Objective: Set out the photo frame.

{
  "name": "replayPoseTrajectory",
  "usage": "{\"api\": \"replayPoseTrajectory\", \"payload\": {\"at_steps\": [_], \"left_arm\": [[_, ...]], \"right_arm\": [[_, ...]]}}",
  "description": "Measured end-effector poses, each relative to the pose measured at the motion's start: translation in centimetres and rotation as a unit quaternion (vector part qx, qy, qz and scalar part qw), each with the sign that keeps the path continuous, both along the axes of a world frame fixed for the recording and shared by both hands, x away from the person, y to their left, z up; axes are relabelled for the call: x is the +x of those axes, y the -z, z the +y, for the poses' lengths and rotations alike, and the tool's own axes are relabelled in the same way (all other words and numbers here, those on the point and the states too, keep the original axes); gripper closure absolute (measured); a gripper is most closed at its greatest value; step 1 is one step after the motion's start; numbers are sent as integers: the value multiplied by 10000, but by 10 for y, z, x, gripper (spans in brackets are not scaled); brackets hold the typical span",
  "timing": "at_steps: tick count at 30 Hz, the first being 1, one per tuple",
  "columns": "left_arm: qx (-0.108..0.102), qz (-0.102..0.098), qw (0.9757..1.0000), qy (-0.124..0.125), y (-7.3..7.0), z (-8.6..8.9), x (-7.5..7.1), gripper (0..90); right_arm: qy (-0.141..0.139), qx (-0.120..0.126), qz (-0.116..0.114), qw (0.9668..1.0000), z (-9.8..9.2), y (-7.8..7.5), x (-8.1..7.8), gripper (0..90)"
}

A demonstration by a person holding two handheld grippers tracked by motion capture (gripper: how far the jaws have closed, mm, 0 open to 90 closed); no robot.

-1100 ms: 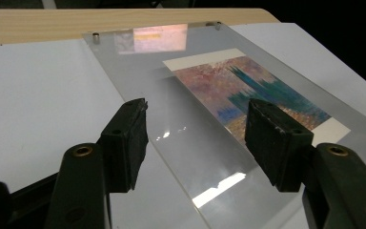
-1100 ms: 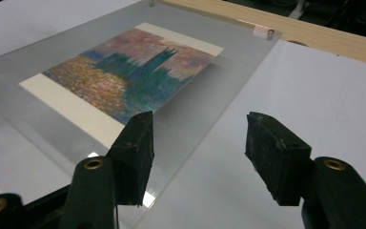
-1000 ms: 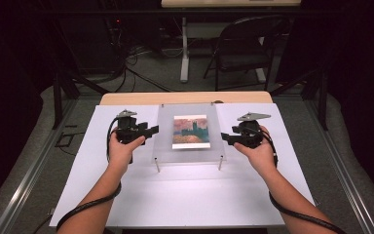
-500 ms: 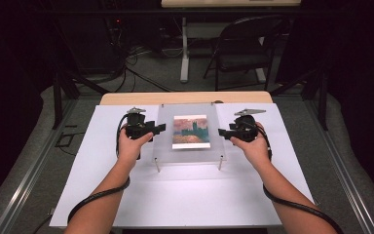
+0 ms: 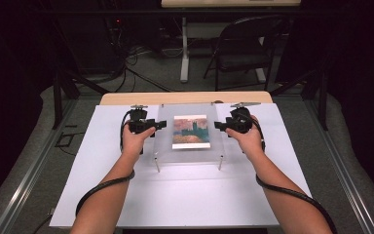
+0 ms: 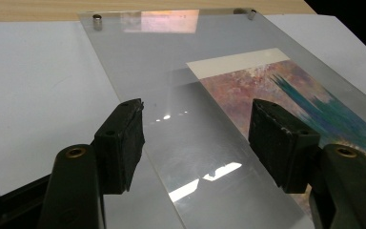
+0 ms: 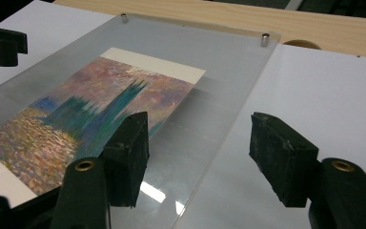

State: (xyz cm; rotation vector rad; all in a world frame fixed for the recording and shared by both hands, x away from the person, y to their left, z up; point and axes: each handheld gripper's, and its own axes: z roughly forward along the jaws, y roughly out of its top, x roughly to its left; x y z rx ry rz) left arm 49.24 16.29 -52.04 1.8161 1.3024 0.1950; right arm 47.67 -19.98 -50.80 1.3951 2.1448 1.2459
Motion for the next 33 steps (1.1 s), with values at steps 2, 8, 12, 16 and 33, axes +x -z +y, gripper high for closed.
{"api": "replayPoseTrajectory", "payload": {"at_steps": [2,8,12,16,33], "left_arm": [[53,48,10000,-3,3,-1,3,366],[68,135,9999,6,9,-5,10,363],[92,224,9997,1,13,-6,14,346],[133,292,9995,-7,17,-6,17,341],[65,461,9989,-12,22,-6,32,317]], "right_arm": [[-14,-31,62,10000,3,3,5,375],[30,-24,229,9997,6,12,14,370],[7,115,371,9992,8,17,20,363],[-41,163,564,9983,11,21,24,351],[115,369,861,9955,17,32,44,311]]}}
